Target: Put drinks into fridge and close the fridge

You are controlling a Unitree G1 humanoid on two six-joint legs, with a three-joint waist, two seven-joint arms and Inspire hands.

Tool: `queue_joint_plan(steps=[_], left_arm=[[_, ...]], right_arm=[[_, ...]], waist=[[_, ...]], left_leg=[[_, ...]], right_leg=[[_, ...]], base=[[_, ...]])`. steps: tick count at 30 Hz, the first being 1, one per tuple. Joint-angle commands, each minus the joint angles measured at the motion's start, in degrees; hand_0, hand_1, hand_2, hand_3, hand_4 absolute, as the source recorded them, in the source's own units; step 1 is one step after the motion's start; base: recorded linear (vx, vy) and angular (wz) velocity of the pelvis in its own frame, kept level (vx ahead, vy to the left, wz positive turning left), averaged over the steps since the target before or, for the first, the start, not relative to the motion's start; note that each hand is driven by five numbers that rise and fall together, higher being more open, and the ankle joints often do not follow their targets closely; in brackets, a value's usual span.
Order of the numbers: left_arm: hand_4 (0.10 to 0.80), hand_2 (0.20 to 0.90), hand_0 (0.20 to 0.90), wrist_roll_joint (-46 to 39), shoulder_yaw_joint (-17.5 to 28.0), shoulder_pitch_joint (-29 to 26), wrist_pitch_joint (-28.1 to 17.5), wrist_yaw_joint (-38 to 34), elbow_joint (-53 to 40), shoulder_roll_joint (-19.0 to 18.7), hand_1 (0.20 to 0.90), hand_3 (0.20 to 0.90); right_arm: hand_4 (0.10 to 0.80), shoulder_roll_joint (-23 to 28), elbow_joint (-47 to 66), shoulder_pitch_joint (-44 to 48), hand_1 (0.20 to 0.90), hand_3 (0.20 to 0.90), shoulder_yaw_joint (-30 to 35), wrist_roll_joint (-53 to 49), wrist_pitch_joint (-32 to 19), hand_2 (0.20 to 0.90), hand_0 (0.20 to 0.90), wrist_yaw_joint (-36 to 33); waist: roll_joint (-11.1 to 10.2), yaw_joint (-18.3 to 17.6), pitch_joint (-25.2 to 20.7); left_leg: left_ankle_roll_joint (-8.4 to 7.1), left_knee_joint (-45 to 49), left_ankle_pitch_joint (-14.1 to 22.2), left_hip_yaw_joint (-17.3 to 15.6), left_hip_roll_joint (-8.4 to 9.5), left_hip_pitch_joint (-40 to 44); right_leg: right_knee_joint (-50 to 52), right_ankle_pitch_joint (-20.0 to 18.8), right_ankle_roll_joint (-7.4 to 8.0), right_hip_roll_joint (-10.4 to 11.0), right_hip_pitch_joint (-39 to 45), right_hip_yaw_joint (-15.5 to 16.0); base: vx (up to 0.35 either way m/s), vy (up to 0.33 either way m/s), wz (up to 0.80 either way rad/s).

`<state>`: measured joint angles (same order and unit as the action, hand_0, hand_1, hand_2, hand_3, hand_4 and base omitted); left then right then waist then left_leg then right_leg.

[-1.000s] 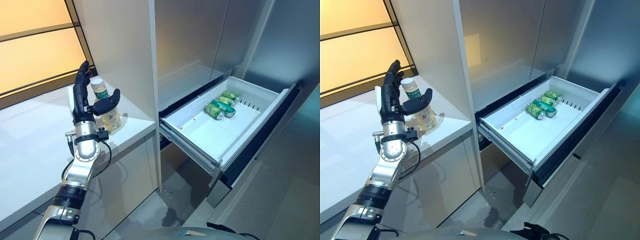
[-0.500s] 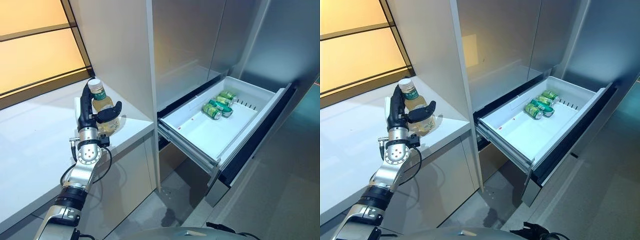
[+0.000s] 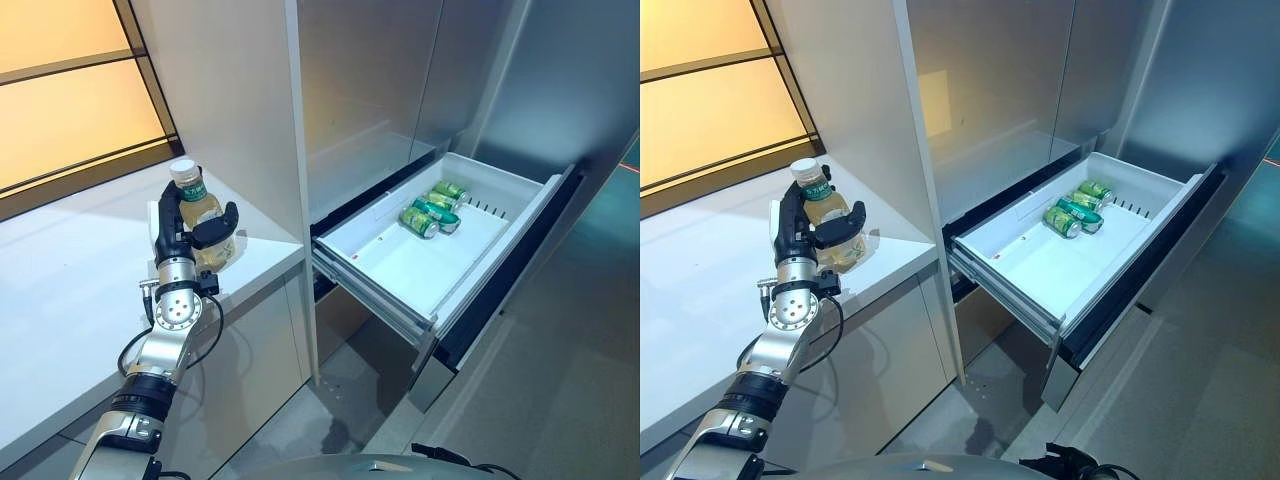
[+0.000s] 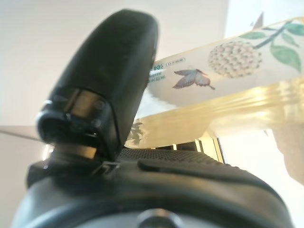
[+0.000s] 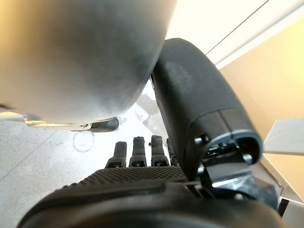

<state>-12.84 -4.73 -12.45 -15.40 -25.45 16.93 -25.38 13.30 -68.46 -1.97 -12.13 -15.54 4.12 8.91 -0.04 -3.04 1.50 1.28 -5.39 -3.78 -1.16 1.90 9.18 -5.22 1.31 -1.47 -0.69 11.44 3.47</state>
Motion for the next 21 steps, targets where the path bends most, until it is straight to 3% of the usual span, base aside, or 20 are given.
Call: queue_joint_plan(steps=[1, 5, 7, 11, 17, 21], left_arm=[[0.100, 0.300, 0.300, -8.3, 2.7, -7.6, -8.2, 3.2, -2.6, 0.4, 0.300, 0.200], [0.100, 0.300, 0.300, -21.5, 3.2, -7.3, -10.7, 11.7, -6.4, 3.0, 0.300, 0.200], [0.100, 0.300, 0.300, -25.4, 3.2, -7.2, -11.8, 15.7, -10.9, 4.5, 0.300, 0.200], [0.100, 0.300, 0.300, -24.9, 2.8, -7.7, -12.9, 18.9, -17.6, 4.7, 0.300, 0.200], [0.100, 0.300, 0.300, -25.4, 1.3, -9.3, -11.9, 26.9, -27.3, 4.0, 0.300, 0.200], [0.100, 0.300, 0.300, -28.1, -0.6, -9.3, -10.4, 32.0, -31.0, 3.6, 0.300, 0.200]], right_arm=[[0.800, -0.7, -0.4, 0.5, 0.900, 0.900, -2.4, 0.9, -0.6, 0.900, 0.900, 1.6], [0.800, -0.8, 2.7, 0.9, 0.900, 0.900, -2.9, -0.6, -2.5, 0.900, 0.900, 2.8], [0.800, -0.7, 7.9, 1.1, 0.900, 0.900, -4.0, -3.7, -1.2, 0.900, 0.900, 4.1], [0.800, -0.9, 14.4, 1.2, 0.900, 0.900, -4.7, -8.6, 0.3, 0.900, 0.900, 7.2], [0.800, -3.1, 29.0, 0.3, 0.900, 0.900, -4.2, -23.3, 10.7, 0.900, 0.900, 13.2], [0.800, -4.1, 40.0, -0.6, 0.900, 0.900, -5.6, -27.6, 15.8, 0.900, 0.900, 16.2]], waist=[[-0.2, 0.2, -0.7], [-0.2, 0.2, -0.6], [-0.3, 0.2, -0.4], [-0.5, 0.3, -0.2], [-0.9, 0.3, -0.1], [-1.3, 0.2, 0.1]], left_leg=[[1.17, 0.4, 6.8, 0.3, 1.25, 1.7], [1.14, 0.4, 6.8, 0.5, 1.22, 1.7], [1.11, 0.4, 6.6, 0.7, 1.22, 1.5], [1.08, 0.4, 6.5, 1.0, 1.20, 1.3], [0.93, 0.4, 6.5, 1.2, 1.17, 1.2], [0.81, 0.4, 6.3, 1.3, 1.19, 1.0]], right_leg=[[3.4, 0.5, 2.89, -0.2, -2.5, -0.3], [3.4, 0.4, 2.88, -0.2, -2.5, -0.4], [3.3, 0.3, 2.80, -0.1, -2.6, -0.4], [3.3, 0.2, 2.72, -0.1, -2.6, -0.2], [2.5, -0.2, 2.80, 0.0, -2.3, 0.4], [2.1, -0.5, 3.03, 0.1, -2.3, 0.8]], base=[[0.000, 0.000, 0.00], [0.000, 0.000, 0.00], [0.000, 0.000, 0.00], [0.000, 0.000, 0.00], [-0.003, -0.011, 0.00], [0.000, 0.000, 0.00]])
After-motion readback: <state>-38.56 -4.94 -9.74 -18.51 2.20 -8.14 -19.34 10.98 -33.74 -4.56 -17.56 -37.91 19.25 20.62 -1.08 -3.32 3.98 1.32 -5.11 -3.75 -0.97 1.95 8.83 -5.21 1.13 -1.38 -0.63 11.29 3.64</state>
